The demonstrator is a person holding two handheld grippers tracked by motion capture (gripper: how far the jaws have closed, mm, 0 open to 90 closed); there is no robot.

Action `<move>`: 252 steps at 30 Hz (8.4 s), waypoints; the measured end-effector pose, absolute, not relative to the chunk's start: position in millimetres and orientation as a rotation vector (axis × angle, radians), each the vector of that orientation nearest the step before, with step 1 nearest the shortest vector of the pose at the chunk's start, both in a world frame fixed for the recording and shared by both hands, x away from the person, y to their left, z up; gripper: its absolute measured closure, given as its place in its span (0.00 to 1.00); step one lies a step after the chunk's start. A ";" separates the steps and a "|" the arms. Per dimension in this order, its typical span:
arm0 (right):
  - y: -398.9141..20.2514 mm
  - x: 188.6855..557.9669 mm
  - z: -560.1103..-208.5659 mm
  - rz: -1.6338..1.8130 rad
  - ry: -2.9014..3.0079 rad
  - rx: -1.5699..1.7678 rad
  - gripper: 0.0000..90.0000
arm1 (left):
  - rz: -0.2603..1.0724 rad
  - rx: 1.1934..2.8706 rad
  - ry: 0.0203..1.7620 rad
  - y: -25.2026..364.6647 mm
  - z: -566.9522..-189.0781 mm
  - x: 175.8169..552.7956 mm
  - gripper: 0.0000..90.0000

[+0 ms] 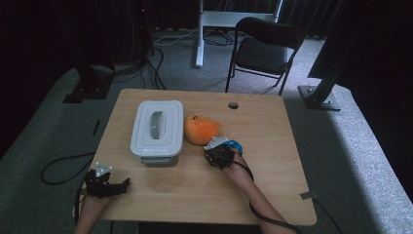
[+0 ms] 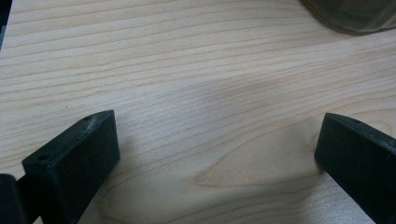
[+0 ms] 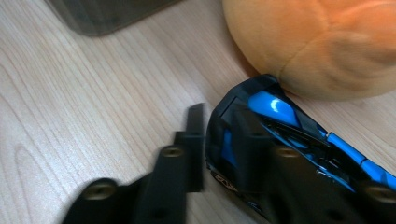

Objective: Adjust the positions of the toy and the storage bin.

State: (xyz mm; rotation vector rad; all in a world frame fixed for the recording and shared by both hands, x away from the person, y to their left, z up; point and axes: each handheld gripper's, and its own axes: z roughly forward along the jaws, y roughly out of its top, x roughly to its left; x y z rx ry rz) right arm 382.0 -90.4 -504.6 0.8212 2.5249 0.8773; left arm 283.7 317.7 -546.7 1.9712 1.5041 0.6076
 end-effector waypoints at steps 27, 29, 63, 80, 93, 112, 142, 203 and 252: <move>-216.0 442.8 -510.1 1.109 2.361 1.445 0.44 | 0.608 1.971 1.506 317.8 -546.7 283.3 0.00; -217.9 447.8 -512.5 1.140 2.368 1.477 0.44 | 0.608 1.971 1.506 317.8 -546.7 283.3 0.00; -175.7 386.0 -506.4 1.177 2.669 1.019 0.37 | 0.609 1.970 1.507 317.8 -546.7 283.4 0.00; -132.3 422.6 -502.5 0.521 2.856 0.471 0.14 | 0.609 1.970 1.507 317.8 -546.7 283.4 0.00; -112.4 442.6 -511.9 0.411 2.987 0.334 0.24 | 0.609 1.970 1.507 317.8 -546.7 283.3 0.00; -151.4 413.3 -506.8 0.572 2.880 0.696 0.27 | 0.610 1.967 1.511 317.7 -546.7 283.0 0.00; -297.4 372.7 -498.6 0.520 2.177 1.660 0.27 | 0.610 1.967 1.513 317.5 -546.6 283.0 0.00; -306.3 376.2 -525.7 0.616 2.186 1.649 0.29 | 0.611 1.967 1.514 317.5 -546.7 283.0 0.00; -335.4 341.0 -495.7 0.769 2.003 1.705 0.14 | 0.613 1.964 1.517 317.2 -546.7 283.1 0.00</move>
